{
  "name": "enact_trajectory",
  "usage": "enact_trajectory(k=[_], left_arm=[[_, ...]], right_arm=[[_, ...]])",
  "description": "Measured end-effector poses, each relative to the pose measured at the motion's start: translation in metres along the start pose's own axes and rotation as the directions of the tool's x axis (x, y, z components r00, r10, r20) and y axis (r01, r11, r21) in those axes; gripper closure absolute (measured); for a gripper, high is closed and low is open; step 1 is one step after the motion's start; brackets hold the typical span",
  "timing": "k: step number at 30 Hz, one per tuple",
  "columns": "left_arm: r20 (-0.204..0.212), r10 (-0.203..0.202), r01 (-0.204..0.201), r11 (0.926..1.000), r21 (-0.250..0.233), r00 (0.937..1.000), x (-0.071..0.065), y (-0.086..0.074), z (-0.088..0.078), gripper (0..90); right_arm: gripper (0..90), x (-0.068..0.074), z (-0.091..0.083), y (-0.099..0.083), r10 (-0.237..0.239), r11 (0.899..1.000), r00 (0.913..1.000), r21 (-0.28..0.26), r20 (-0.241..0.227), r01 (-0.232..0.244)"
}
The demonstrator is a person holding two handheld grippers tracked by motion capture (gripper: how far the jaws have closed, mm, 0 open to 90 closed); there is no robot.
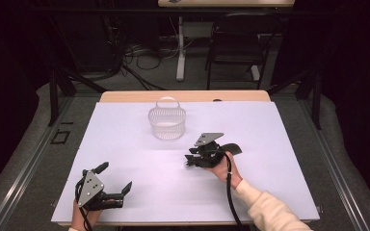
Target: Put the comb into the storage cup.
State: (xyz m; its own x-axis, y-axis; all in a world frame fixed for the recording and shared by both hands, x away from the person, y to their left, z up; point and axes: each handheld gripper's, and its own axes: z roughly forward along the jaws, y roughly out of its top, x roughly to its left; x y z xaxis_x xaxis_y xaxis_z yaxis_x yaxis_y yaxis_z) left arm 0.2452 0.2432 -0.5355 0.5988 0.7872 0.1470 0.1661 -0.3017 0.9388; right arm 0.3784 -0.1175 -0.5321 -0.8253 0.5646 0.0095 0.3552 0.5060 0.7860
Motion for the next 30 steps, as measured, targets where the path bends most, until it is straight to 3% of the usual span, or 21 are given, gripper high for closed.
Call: enact_trajectory(k=[3, 15, 30], left_arm=[[-0.002, 0.002, -0.002, 1.0000, 0.000, 1.0000, 0.000, 0.000, 0.000, 0.2], [-0.003, 0.001, -0.001, 1.0000, 0.001, 1.0000, 0.000, 0.000, -0.001, 0.2], [-0.006, 0.002, -0.002, 1.0000, 0.004, 1.0000, 0.000, 0.000, -0.001, 0.3]], right_arm=[[89.8, 0.002, 0.003, 0.001, -0.009, 1.000, 1.0000, 0.012, 0.005, 0.008], [90.0, 0.008, 0.020, 0.003, -0.057, 0.995, 0.9983, 0.082, 0.016, 0.055], [90.0, 0.011, 0.023, 0.001, -0.060, 0.988, 0.9981, 0.144, -0.010, 0.061]])
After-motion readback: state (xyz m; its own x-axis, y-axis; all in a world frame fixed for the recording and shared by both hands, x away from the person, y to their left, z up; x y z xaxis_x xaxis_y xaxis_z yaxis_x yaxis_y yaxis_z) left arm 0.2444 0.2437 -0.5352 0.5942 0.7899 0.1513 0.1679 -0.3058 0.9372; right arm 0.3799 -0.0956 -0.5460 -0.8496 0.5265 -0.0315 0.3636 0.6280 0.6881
